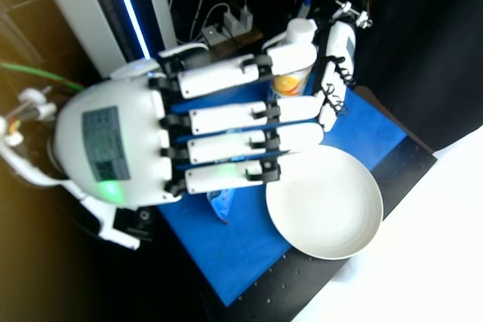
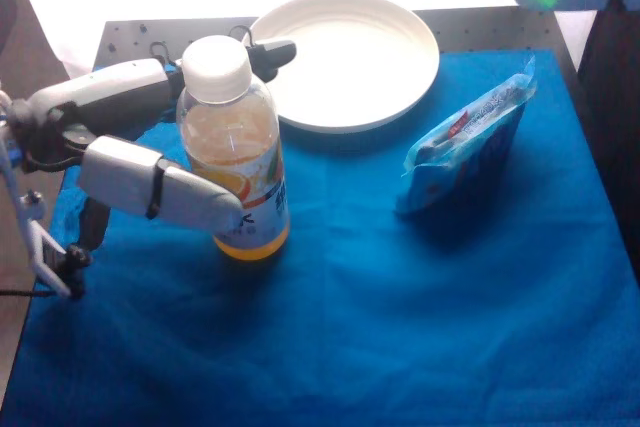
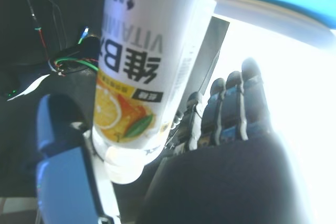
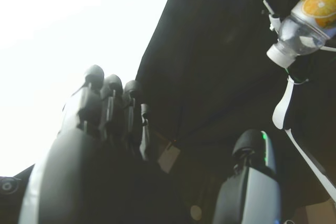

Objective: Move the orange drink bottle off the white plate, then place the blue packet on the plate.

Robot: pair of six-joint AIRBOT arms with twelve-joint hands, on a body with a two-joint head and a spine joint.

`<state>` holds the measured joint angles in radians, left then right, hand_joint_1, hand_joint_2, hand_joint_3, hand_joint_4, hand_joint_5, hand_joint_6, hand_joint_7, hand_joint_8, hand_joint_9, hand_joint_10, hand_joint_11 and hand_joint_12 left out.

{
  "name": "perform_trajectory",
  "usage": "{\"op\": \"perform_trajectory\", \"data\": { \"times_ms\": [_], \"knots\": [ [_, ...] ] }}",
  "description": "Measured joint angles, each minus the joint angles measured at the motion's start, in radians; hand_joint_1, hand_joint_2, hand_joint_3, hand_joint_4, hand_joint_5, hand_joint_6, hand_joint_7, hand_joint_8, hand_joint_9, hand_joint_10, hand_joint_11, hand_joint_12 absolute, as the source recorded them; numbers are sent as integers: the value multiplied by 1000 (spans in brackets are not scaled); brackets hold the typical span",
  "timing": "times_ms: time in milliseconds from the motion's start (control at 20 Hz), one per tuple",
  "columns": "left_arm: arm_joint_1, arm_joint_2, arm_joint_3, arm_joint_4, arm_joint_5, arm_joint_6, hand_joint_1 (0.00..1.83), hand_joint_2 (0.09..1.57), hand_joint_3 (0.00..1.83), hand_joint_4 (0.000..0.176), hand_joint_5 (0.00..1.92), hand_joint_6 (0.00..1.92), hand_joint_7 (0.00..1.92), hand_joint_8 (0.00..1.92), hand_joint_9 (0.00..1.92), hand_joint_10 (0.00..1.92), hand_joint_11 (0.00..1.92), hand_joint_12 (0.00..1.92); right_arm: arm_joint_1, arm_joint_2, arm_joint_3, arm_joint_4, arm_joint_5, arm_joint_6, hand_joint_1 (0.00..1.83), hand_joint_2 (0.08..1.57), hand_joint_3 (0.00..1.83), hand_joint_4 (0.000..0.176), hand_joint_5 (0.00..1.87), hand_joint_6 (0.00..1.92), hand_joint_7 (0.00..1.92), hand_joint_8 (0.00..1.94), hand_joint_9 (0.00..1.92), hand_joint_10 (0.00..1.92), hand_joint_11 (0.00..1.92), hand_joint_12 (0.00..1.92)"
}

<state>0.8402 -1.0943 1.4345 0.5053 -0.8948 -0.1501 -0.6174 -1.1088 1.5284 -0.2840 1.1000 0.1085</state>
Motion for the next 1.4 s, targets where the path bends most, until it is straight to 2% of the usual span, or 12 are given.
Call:
{"op": "perform_trajectory", "data": {
  "times_ms": [150,350,450,550,600,800,900,950,1050,1150,1250,1400],
  "knots": [
    [2,32,-17,2,8,13,669,665,0,176,0,0,0,0,0,0,0,0,0,6,-7,-15,-3,0,705,686,0,144,55,0,232,0,143,0,0,346],
    [19,90,-54,-42,9,74,579,670,0,176,0,0,0,0,0,0,0,0,0,27,-20,-111,-56,0,880,723,0,130,73,2,192,4,151,4,0,477],
    [29,113,-64,-56,11,102,620,663,0,176,0,0,0,0,0,0,0,0,0,35,-21,-124,-91,6,887,720,0,83,126,4,240,5,224,11,0,628],
    [32,125,-64,-66,20,103,585,655,0,176,0,0,0,0,0,0,0,0,24,44,-21,-219,-140,25,761,668,0,86,158,7,229,7,243,8,0,522],
    [32,129,-64,-70,21,106,600,657,0,176,0,0,0,0,0,0,0,0,45,46,-23,-280,-169,36,624,621,0,108,179,1,247,1,287,4,0,636],
    [32,147,-64,-96,22,124,692,636,0,176,0,0,0,0,0,0,0,0,157,45,-23,-566,-288,156,773,600,0,32,256,15,267,14,229,14,38,528],
    [32,155,-64,-116,22,136,697,631,0,176,0,0,0,0,0,0,0,0,172,42,-11,-706,-344,229,722,604,1,92,295,5,270,6,168,16,1,341],
    [32,158,-64,-116,23,138,681,635,0,176,0,0,0,0,0,0,0,0,171,31,10,-764,-360,265,710,604,1,110,302,2,240,0,84,2,0,67],
    [32,158,-66,-117,19,142,674,642,0,176,0,0,0,0,0,0,0,0,170,3,44,-851,-401,335,688,572,0,147,331,11,163,0,11,0,0,2],
    [32,158,-67,-125,14,147,682,660,5,176,0,0,0,0,0,0,0,0,171,-14,56,-890,-410,368,652,576,0,93,378,2,315,3,155,12,83,68],
    [28,162,-67,-124,15,152,702,645,0,176,0,0,0,0,0,0,0,0,171,-35,63,-968,-420,416,657,584,2,88,407,0,352,0,245,0,45,504],
    [8,172,-66,-138,9,163,706,617,0,176,0,0,0,0,0,0,0,0,171,-56,80,-1073,-434,467,612,595,1,95,442,7,304,0,190,0,1,464]
  ]
}}
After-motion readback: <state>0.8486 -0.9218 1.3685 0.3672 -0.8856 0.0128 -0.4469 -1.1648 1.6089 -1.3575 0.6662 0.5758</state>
